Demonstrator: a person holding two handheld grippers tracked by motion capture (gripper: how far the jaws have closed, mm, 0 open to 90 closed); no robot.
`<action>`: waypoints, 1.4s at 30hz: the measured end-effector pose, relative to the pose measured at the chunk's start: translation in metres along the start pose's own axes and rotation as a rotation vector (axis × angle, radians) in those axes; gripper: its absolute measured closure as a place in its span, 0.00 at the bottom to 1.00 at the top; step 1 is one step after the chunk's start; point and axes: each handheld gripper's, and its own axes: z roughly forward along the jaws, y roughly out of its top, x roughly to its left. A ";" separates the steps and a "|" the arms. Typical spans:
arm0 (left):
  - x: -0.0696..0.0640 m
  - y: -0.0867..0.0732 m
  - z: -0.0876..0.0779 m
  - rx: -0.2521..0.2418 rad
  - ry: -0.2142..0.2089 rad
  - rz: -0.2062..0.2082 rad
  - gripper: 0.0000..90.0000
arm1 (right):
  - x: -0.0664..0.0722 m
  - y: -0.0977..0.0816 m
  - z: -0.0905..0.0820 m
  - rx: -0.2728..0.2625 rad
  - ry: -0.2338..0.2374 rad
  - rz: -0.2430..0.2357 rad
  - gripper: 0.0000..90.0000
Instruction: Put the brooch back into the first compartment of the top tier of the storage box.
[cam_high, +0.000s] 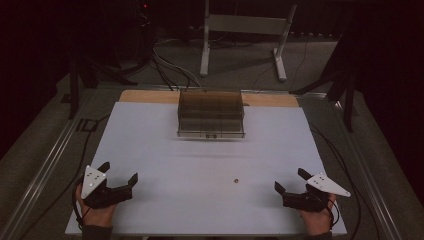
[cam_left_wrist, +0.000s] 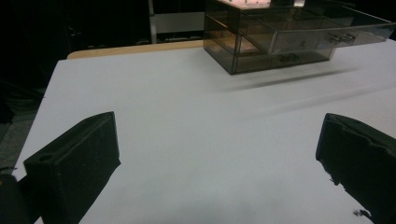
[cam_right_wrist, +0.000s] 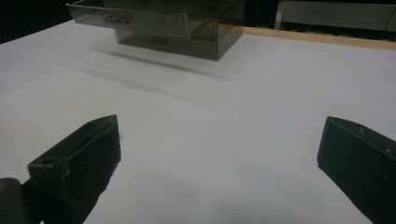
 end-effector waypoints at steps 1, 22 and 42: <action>0.000 0.000 0.000 -0.001 0.002 -0.002 0.00 | 0.000 0.000 0.000 -0.001 0.002 0.002 0.00; -0.005 0.000 0.001 0.000 -0.012 0.014 0.00 | 0.013 0.011 0.007 0.023 0.019 -0.005 0.00; -0.007 -0.003 0.007 0.010 -0.027 0.012 0.00 | 0.024 0.030 0.030 0.096 0.045 -0.034 0.00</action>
